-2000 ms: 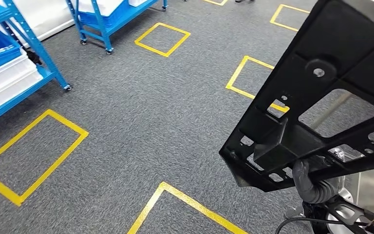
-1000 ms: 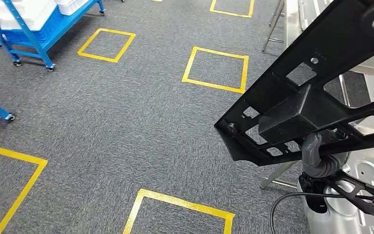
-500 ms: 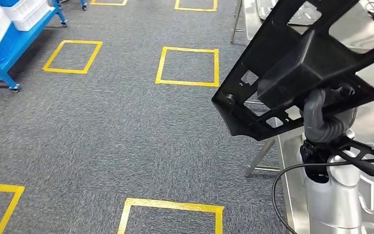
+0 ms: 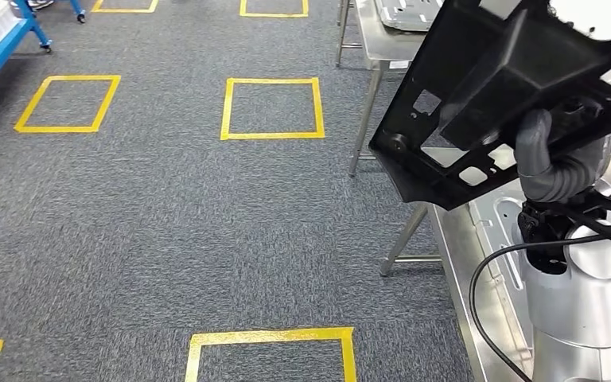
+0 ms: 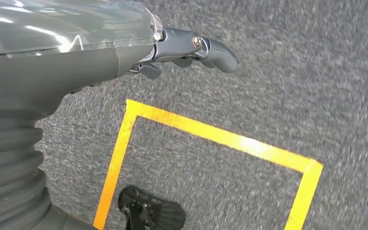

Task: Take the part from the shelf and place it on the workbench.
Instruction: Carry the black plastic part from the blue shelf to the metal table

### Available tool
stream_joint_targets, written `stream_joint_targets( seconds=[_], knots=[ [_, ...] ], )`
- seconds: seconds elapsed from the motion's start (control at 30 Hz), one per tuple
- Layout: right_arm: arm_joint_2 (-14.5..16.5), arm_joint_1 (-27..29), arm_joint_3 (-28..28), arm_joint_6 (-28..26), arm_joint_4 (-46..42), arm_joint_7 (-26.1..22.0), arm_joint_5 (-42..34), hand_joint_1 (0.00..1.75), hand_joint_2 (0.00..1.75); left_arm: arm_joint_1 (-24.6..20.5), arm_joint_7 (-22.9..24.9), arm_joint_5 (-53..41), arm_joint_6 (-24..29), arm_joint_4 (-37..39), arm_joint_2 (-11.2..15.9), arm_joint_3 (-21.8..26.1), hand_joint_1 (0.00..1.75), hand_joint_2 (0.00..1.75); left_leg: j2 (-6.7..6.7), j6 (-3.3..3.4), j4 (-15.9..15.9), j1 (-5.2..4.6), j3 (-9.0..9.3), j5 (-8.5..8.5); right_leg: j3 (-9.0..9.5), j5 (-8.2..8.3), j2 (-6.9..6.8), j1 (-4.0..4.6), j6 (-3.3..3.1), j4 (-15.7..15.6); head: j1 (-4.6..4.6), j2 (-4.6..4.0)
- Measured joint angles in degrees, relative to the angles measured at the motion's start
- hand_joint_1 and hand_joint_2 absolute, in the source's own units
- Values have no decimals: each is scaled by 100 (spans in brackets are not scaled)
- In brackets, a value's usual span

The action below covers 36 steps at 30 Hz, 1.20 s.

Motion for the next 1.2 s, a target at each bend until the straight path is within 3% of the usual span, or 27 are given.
stream_joint_targets(
  seconds=[0.07, 0.1, 0.13, 0.2, 0.27, 0.33, 0.4, 0.43, 0.47, 0.5, 0.53, 0.57, 0.63, 0.7, 0.77, 0.83, 0.9, 0.97, 1.0, 1.03, 1.07, 1.13, 1.2],
  knots=[
    [-71, 8, 7, 0, 12, 42, 47, 175, 175, -18, 15, 8, 1, 7, -41, 0, 0, 175, 100, -7, 0, -7, 22, -17, 320, 366, -92, 12, -30, -628, 0, 0],
    [-102, 6, 11, 0, 13, 52, 64, 175, 175, -25, 18, 12, 2, 9, -62, 0, 0, 175, 145, -21, 2, -18, 36, -30, 540, 517, -225, 42, -63, -1053, 0, 0],
    [-125, 2, 16, 0, 13, 55, 74, 175, 175, -29, 19, 15, 3, 13, -82, 0, 0, 175, 184, -39, 3, -30, 47, -43, 705, 620, -325, 74, -101, -1381, 0, 0],
    [-158, -1, 28, -1, 13, 57, 80, 175, 175, -32, 20, 20, 5, 22, -113, 0, 0, 175, 278, -84, 3, -50, 62, -68, 812, 651, -403, 133, -158, -1635, 0, 0],
    [-191, 1, 34, -2, 12, 59, 84, 175, 175, -44, 21, 20, 5, 33, -131, 0, 0, 175, 353, -134, 7, -48, 85, -103, 817, 678, -269, 117, -201, -1671, 0, 0],
    [-218, -17, 38, -3, 10, 60, 87, 175, 175, -57, 21, 21, 5, 42, -145, 0, 0, 175, 204, -180, 235, -38, 13, -272, 859, 707, -164, 74, -260, -1733, 0, 0],
    [-219, -26, 48, -3, 12, 61, 88, 175, 175, -52, 21, 22, 6, 45, -153, 0, 0, 175, -38, -207, 918, -25, -301, -615, 881, 717, -54, 56, -299, -1756, 0, 0],
    [-218, -19, 55, -4, 15, 65, 91, 175, 175, -43, 23, 23, 5, 46, -154, 1, 0, 175, -93, -217, 1306, -21, -498, -762, 879, 717, 9, 58, -306, -1753, -1, 0],
    [-217, -10, 64, -5, 18, 78, 97, 175, 175, -35, 25, 24, 1, 47, -155, 1, 0, 175, -116, -227, 1581, -19, -650, -823, 879, 716, 80, 58, -308, -1747, -1, 0],
    [-218, -3, 74, -10, 21, 102, 115, 175, 175, -31, 26, 29, -10, 48, -158, 2, 0, 175, -120, -233, 1640, -15, -704, -765, 879, 714, 152, 56, -305, -1738, -1, 0],
    [-221, 5, 86, -20, 24, 128, 140, 175, 175, -30, 26, 34, -23, 49, -160, 2, 0, 175, -129, -236, 1471, -6, -652, -600, 881, 709, 224, 52, -298, -1724, -1, 0],
    [-228, 15, 103, -34, 28, 152, 166, 175, 175, -34, 22, 41, -35, 50, -162, 2, 0, 175, -169, -237, 1100, 8, -500, -360, 883, 699, 295, 46, -282, -1702, 0, 0],
    [-254, 31, 150, -64, 51, 176, 198, 175, 175, -43, 7, 62, -48, 56, -174, 2, 0, 175, -378, -224, 371, 43, -190, -53, 858, 672, 419, 37, -231, -1636, 0, 0],
    [-273, 12, 255, -83, 118, 222, 200, 175, 175, -49, -11, 99, -46, 69, -203, 7, 0, 175, -494, -186, 109, 40, -77, -16, 806, 673, 529, 22, -163, -1596, -1, 0],
    [-275, -60, 444, -115, 237, 341, 154, 175, 175, -72, -33, 122, -48, 81, -244, 13, 0, 175, -394, -114, 74, 20, -68, 16, 763, 690, 596, 2, -92, -1592, -1, 0],
    [-276, -197, 668, -167, 362, 462, 36, 175, 175, -108, -54, 123, -65, 90, -282, 13, 0, 175, -288, -36, 28, 22, -62, 59, 666, 572, 391, 7, -46, -1406, 0, 0],
    [-268, -362, 902, -185, 480, 537, -112, 175, 175, -115, -63, 146, -84, 96, -314, 20, 0, 175, -185, 3, 6, 18, -66, 77, 391, 245, 97, 9, -12, -809, 0, 0],
    [-228, -488, 1151, -145, 613, 584, -219, 175, 175, -101, -63, 201, -76, 98, -347, 50, 0, 175, -73, 12, 7, 10, -73, 72, 68, -28, 9, -8, 19, -121, 0, 0],
    [-196, -541, 1270, -118, 677, 599, -247, 175, 175, -99, -64, 229, -65, 99, -367, 74, 0, 175, -13, 12, 8, 8, -74, 68, 1, -33, -5, -15, 25, 17, 0, 0],
    [-162, -600, 1370, -97, 731, 609, -265, 175, 175, -101, -71, 251, -55, 99, -384, 98, 0, 175, 41, 8, 9, 8, -71, 63, 52, 74, -22, -20, 24, -84, 0, 0],
    [-128, -676, 1455, -85, 774, 620, -293, 175, 175, -106, -82, 270, -48, 100, -406, 119, 0, 175, 91, 0, 10, 7, -62, 56, 215, 261, -57, -21, 14, -402, 0, 0],
    [-81, -884, 1577, -90, 833, 659, -391, 175, 175, -111, -112, 298, -50, 101, -439, 144, 0, 175, 175, -30, 13, -8, -41, 35, 635, 580, -254, 22, -42, -1223, 0, 0],
    [-46, -1118, 1665, -107, 878, 717, -515, 175, 175, -107, -132, 314, -61, 103, -461, 158, 0, 175, 254, -81, 14, -26, -32, 17, 818, 667, -366, 83, -116, -1623, 0, 0]
  ],
)
